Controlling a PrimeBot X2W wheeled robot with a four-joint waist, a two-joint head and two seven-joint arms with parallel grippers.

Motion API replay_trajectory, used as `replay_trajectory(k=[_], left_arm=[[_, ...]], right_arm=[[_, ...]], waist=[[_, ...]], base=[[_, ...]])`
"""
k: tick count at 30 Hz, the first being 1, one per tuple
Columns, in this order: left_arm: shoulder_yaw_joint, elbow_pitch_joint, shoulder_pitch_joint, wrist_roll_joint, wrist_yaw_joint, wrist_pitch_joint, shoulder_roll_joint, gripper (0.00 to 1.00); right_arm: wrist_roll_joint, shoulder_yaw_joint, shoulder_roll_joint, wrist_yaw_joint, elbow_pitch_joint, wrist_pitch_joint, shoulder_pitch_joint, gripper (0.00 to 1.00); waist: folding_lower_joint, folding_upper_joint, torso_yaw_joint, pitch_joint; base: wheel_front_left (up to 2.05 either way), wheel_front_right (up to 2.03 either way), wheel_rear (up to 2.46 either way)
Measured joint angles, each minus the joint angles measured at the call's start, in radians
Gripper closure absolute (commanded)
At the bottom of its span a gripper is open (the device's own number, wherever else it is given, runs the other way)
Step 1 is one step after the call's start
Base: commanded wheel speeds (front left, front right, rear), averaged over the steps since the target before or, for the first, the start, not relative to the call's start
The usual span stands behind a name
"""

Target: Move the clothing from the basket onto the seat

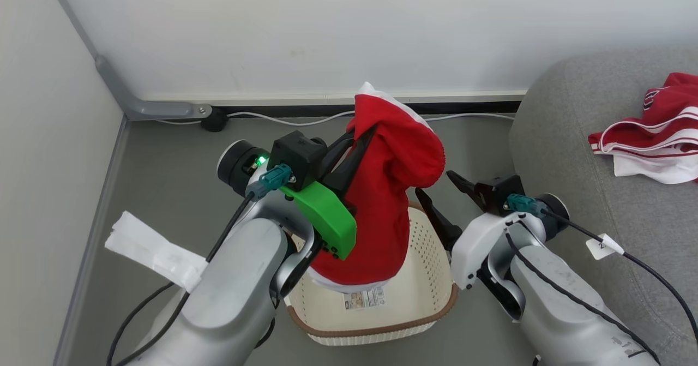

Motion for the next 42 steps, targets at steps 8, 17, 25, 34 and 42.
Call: replay_trajectory(k=[8, 17, 25, 34, 42], left_arm=[[-0.006, -0.036, 0.0, 0.0, 0.008, 0.017, 0.0, 1.0], [-0.011, -0.068, 0.004, 0.0, 0.021, 0.027, 0.0, 1.0], [0.012, -0.075, 0.044, -0.01, 0.044, 0.036, 0.014, 1.0], [0.044, -0.075, 0.092, -0.022, 0.065, 0.035, 0.04, 1.0], [0.064, -0.071, 0.147, -0.061, 0.08, 0.025, 0.053, 0.0]], right_arm=[[0.015, 0.085, 0.006, 0.001, 0.029, 0.0, -0.056, 0.0], [0.064, 0.196, 0.01, 0.001, 0.031, -0.019, -0.099, 0.65], [0.102, 0.244, 0.011, 0.001, 0.035, -0.038, -0.116, 1.0], [0.151, 0.214, -0.014, 0.001, 0.028, -0.055, -0.117, 1.0], [0.18, 0.151, -0.058, 0.001, -0.016, -0.065, -0.117, 1.0]], waist=[[0.0, 0.0, 0.015, 0.004], [0.0, 0.0, 0.023, 0.008], [0.0, 0.0, 0.006, 0.012], [0.0, 0.0, -0.042, 0.011], [0.0001, 0.0, -0.1, 0.002]], base=[[0.0, 0.0, 0.0], [0.0, 0.0, 0.0], [0.0, 0.0, 0.0], [0.0, 0.0, 0.0], [0.0, 0.0, 0.0]])
